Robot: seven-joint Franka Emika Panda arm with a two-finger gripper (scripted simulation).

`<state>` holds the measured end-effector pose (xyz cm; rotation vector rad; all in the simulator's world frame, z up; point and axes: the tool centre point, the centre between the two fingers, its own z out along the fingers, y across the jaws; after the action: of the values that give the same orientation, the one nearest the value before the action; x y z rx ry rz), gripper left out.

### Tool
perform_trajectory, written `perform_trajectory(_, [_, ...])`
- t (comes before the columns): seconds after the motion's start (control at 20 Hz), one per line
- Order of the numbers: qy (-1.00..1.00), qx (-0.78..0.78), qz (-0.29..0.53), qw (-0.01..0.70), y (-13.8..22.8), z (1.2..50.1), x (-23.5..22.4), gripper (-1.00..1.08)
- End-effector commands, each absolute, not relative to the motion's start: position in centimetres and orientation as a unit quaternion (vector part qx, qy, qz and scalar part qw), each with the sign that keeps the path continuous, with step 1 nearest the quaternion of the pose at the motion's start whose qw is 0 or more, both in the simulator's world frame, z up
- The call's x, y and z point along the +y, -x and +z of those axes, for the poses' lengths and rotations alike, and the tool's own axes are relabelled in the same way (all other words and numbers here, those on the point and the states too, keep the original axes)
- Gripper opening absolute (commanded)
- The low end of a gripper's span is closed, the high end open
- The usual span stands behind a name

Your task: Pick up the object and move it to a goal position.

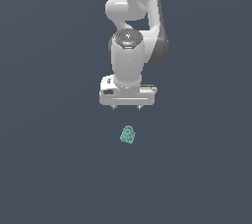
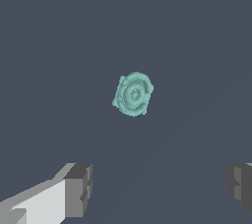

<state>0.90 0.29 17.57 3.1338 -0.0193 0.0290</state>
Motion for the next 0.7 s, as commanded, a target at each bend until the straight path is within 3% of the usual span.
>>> perform_trajectory(0.0, [-1.0, -0.006, 0.009, 0.004, -0.9, 17.6, 0.3, 1.0])
perform_trajectory(0.65, [-0.999, 0.017, 0.031, 0.008, -2.2, 18.7, 2.8, 1.0])
